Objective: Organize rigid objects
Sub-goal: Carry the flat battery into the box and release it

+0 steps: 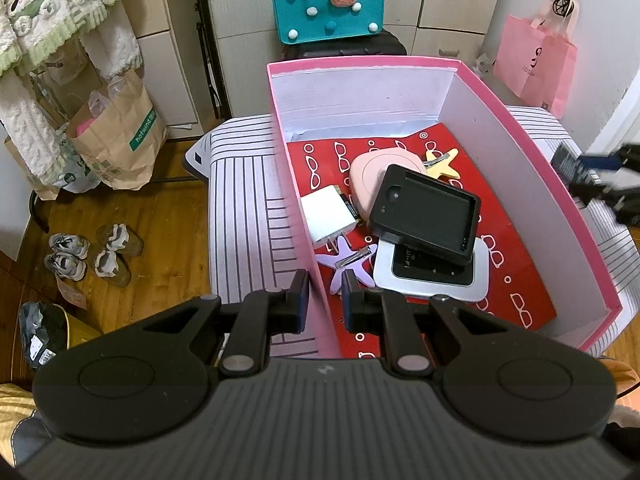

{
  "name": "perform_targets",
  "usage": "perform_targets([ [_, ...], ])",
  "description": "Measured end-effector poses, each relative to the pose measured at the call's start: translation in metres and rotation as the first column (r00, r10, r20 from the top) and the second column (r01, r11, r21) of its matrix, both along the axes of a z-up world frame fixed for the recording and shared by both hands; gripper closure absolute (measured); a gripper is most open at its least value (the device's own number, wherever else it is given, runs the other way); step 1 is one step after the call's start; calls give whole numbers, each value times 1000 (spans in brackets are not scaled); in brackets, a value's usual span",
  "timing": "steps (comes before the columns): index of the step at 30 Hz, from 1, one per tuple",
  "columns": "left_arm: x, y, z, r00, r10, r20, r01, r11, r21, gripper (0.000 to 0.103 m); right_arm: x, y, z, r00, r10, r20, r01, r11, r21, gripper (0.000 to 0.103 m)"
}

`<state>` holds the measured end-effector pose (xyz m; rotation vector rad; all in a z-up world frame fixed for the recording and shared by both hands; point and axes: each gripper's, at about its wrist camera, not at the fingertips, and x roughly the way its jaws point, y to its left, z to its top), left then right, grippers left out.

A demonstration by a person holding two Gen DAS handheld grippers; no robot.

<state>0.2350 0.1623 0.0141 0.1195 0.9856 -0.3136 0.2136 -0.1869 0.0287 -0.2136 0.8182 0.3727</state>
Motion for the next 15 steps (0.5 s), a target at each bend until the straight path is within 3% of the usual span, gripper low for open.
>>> perform_targets([
  [4,0,-1,0,1000,-1,1,1,1000,1,89,-1,9,35,997,52,55,-56,997,57,49],
  [8,0,-1,0,1000,1,0,-1,1000,-1,89,6,35,58,983,172,63,-178,976,121,49],
  [15,1,-1,0,1000,3,-2,-3,1000,0,89,44,98,53,943,332,23,-333,941,66,49],
])
